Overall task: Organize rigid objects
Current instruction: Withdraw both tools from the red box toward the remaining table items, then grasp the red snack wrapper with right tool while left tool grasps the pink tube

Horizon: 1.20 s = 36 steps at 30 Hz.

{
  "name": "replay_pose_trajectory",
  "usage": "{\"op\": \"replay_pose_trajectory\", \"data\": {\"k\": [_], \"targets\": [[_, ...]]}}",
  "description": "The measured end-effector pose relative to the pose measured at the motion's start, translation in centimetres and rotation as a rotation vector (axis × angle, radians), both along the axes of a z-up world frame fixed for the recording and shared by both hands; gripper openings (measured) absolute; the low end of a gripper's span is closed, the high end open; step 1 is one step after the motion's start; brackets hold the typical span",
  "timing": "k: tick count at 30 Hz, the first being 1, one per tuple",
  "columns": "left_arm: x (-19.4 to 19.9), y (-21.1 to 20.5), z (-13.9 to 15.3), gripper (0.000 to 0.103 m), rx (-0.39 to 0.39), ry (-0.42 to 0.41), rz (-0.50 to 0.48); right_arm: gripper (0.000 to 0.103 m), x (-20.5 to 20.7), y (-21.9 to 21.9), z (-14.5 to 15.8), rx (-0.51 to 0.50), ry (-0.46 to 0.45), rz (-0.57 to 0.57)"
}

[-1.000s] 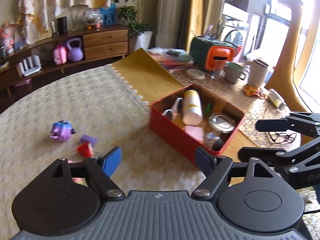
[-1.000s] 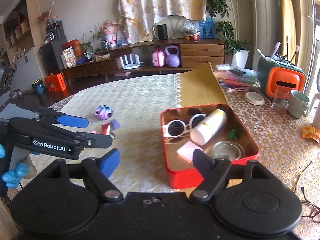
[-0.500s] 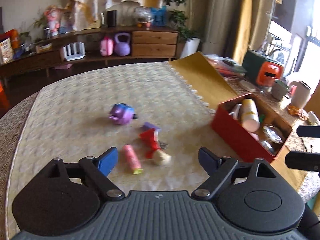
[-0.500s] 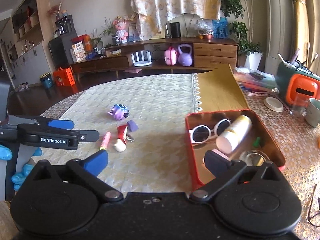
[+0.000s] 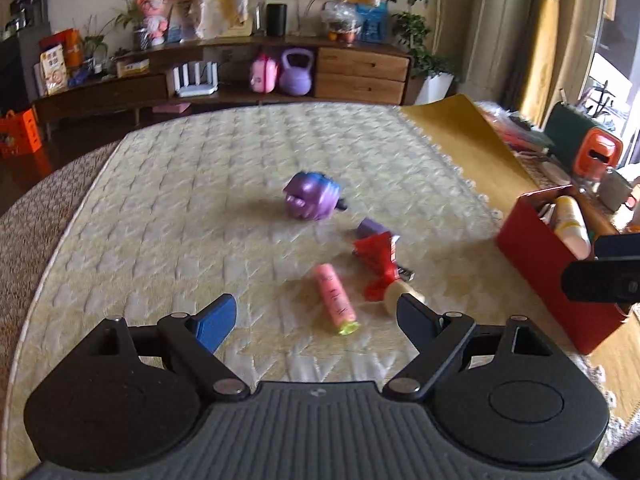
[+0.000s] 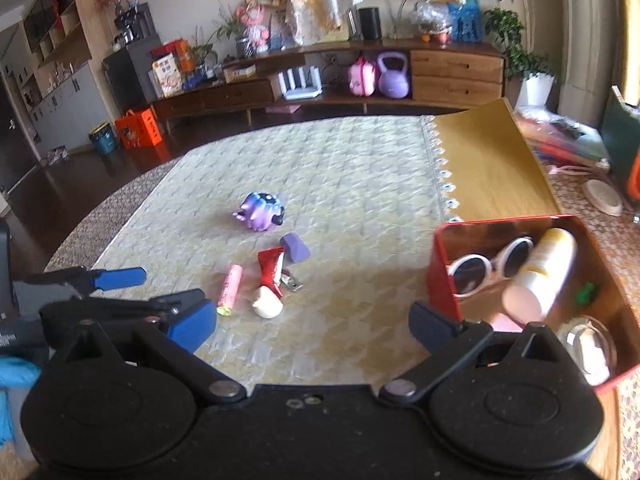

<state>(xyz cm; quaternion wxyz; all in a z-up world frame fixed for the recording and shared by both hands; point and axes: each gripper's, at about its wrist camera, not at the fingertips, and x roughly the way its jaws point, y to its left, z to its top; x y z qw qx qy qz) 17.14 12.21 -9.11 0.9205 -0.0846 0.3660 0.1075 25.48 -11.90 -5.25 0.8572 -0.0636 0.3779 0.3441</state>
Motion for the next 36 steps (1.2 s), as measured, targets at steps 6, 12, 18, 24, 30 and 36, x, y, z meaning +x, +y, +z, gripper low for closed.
{"op": "replay_pose_trajectory", "data": {"k": [6, 12, 18, 24, 30, 36], "targets": [[0.7, 0.5, -1.4, 0.088, -0.018, 0.007, 0.044, 0.1, 1.3, 3.0, -1.3, -0.027, 0.023, 0.022], [1.4, 0.5, -2.2, 0.088, 0.007, 0.004, 0.062, 0.096, 2.5, 5.4, -2.7, -0.056, 0.04, 0.036], [1.8, 0.6, -3.0, 0.088, 0.007, -0.006, 0.091, 0.084, 3.8, 7.4, -4.0, -0.083, 0.06, 0.041], [2.1, 0.6, -3.6, 0.087, 0.009, -0.007, 0.099, 0.074, 4.5, 8.7, -4.9, -0.107, 0.062, 0.043], [2.3, 0.3, -4.1, 0.087, 0.032, -0.003, 0.084, 0.059, 5.2, 10.1, -5.8, -0.134, 0.077, 0.048], [2.6, 0.0, -4.7, 0.068, 0.041, 0.007, 0.073, 0.045, 5.6, 10.9, -6.6, -0.154, 0.093, 0.04]]}}
